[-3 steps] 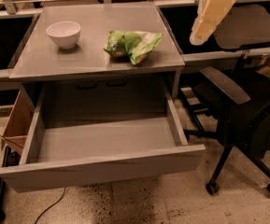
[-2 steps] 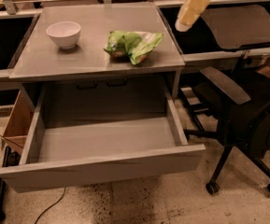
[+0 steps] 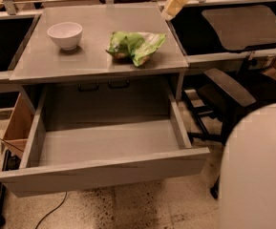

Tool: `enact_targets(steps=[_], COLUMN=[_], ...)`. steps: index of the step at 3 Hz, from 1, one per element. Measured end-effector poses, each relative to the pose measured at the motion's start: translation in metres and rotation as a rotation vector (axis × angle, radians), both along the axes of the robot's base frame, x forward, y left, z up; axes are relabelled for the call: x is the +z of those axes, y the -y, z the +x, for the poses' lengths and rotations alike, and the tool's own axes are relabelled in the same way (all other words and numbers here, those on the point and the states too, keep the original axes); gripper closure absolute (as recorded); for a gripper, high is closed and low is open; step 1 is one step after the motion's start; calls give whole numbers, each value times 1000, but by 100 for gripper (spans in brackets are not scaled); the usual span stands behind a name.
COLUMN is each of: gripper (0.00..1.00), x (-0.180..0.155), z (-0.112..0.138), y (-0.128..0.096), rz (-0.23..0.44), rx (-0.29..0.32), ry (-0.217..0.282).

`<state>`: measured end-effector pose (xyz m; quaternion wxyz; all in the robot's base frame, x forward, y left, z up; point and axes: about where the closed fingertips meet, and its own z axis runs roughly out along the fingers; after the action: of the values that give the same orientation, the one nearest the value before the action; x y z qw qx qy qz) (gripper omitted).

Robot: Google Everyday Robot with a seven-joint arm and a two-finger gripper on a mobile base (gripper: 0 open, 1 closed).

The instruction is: Place green rice chip bag into top drawer

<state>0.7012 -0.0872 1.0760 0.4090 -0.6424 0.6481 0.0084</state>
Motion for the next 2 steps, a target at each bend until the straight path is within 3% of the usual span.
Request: enact_targets(steps=[1, 2], gripper=[0, 0], x=[-14, -22], z=[22, 39], y=[-19, -40], rz=[37, 46], rx=[-3, -64], ry=[-37, -81])
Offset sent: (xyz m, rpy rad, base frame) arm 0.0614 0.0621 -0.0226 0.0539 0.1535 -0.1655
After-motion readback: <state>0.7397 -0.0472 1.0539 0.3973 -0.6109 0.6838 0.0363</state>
